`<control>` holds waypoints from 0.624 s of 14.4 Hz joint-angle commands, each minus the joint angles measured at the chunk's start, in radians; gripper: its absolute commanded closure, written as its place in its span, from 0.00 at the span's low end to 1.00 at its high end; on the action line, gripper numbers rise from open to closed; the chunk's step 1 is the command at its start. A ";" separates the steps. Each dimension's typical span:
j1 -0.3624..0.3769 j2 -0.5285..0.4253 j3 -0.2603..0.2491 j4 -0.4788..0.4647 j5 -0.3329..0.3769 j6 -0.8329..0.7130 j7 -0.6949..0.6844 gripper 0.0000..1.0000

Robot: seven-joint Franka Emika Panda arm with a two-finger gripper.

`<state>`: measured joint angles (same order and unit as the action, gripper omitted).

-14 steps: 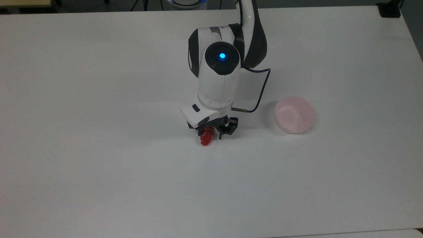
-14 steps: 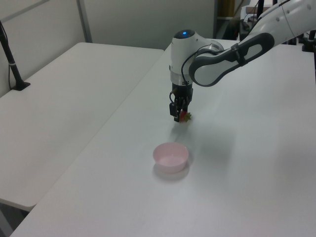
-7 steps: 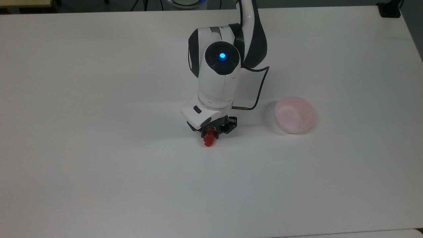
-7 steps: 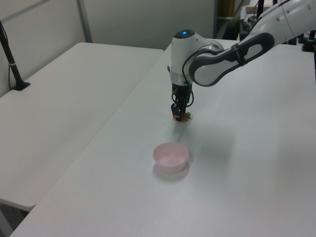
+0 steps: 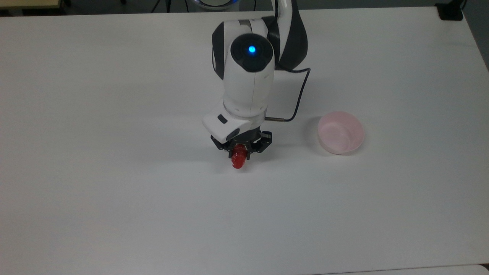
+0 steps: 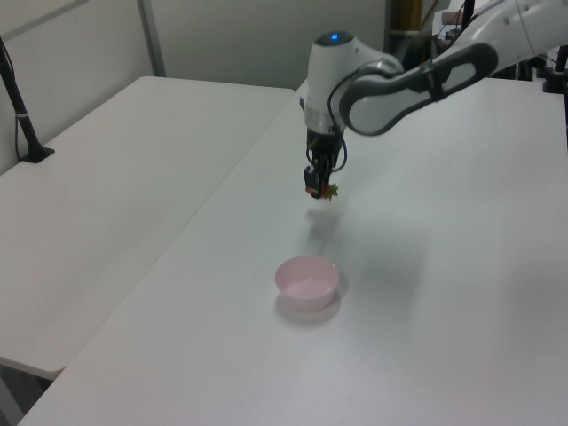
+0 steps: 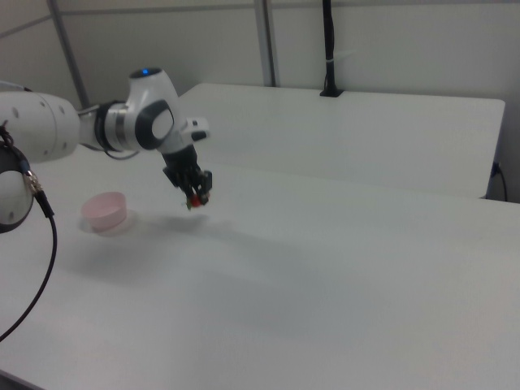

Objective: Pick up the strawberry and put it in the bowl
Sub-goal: 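Lift the held strawberry up off the table, then carry the strawberry over the pink bowl and release it inside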

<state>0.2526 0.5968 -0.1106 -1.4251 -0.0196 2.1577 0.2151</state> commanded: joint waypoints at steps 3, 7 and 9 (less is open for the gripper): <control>0.103 -0.097 -0.012 0.061 0.078 -0.143 -0.016 0.73; 0.241 -0.107 0.005 0.071 0.096 -0.156 0.091 0.73; 0.296 -0.094 0.003 0.071 0.095 -0.148 0.125 0.72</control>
<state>0.4729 0.5011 -0.0986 -1.3506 0.0634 2.0210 0.2840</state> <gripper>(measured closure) 0.581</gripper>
